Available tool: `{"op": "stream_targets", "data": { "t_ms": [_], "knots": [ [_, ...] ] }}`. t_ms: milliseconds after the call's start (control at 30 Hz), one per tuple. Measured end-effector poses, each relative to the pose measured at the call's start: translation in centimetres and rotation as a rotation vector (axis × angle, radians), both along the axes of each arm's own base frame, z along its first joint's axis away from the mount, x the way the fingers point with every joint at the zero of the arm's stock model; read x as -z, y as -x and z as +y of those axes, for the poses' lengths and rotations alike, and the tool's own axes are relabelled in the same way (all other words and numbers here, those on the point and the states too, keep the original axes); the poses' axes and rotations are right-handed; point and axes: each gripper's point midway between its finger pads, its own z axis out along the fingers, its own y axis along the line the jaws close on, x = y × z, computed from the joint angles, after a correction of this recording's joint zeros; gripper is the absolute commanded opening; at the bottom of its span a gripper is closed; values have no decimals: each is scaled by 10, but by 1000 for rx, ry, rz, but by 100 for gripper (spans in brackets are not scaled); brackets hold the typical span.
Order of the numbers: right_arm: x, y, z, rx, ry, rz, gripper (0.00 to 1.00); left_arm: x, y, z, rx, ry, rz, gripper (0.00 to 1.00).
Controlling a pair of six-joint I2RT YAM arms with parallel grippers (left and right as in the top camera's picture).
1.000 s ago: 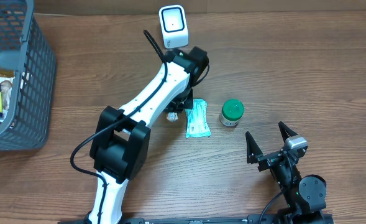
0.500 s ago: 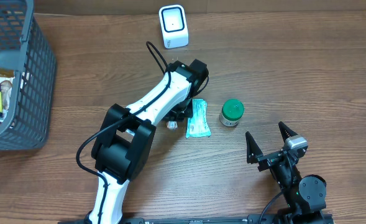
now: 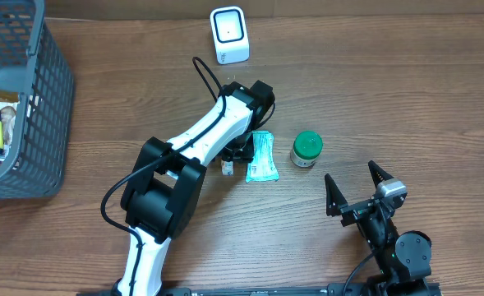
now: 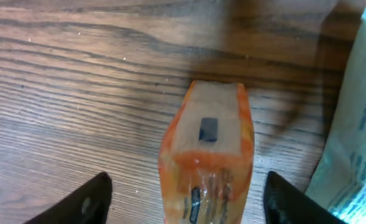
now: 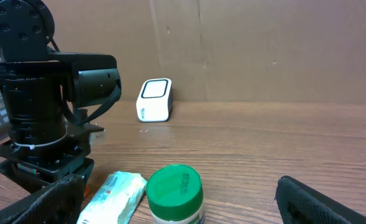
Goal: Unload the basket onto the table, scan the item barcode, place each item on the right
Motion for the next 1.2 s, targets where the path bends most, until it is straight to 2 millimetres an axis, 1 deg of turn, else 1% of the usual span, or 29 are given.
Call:
{"op": "stream_targets", "data": {
  "t_ms": [67, 167, 233, 267, 400, 467, 533, 600, 633, 667, 700, 833, 867, 900, 967, 1067, 1133, 1200],
  "knots": [
    [0, 0, 0, 0, 0, 0, 100, 0, 0, -1, 0, 3, -1, 66],
    [0, 0, 0, 0, 1, 0, 100, 0, 0, -2, -2, 13, 1, 61],
    [0, 0, 0, 1, 0, 0, 100, 2, -5, -6, -1, 29, -17, 57],
    [0, 0, 0, 0, 0, -1, 100, 3, -7, -8, -1, 37, -28, 54],
    [0, 0, 0, 0, 0, 0, 100, 15, -3, -8, -4, 51, -21, 52],
    [0, 0, 0, 0, 0, 0, 100, 18, -3, -11, -6, 69, -21, 43],
    [0, 0, 0, 0, 1, -1, 100, 20, -2, -15, -6, 90, -22, 29],
    [0, 0, 0, 0, 1, 0, 100, 21, 0, -16, -7, 103, -16, 21],
    [0, 0, 0, 0, 0, -1, 100, 21, 0, -16, -6, 105, -14, 15],
    [0, 0, 0, 0, 1, -1, 100, 21, 0, -17, -1, 110, -10, 5],
    [0, 0, 0, 1, 0, 0, 100, 21, 1, -17, -1, 111, -7, 4],
    [0, 0, 0, 0, 0, -1, 100, 22, 2, -17, -2, 113, -3, 4],
    [0, 0, 0, 0, 0, 0, 100, 22, 2, -18, -2, 115, -2, 11],
    [0, 0, 0, 0, 0, 0, 100, 22, 2, -18, -1, 115, -2, 29],
    [0, 0, 0, 0, 1, -1, 100, 22, 3, -18, -1, 118, -1, 38],
    [0, 0, 0, 0, 0, 0, 100, 21, 3, -20, -1, 129, 3, 41],
    [0, 0, 0, 0, 0, 0, 100, 22, 3, -23, 0, 144, 3, 45],
    [0, 0, 0, 1, 0, 0, 100, 22, 3, -24, -1, 153, 8, 45]
  ]
}}
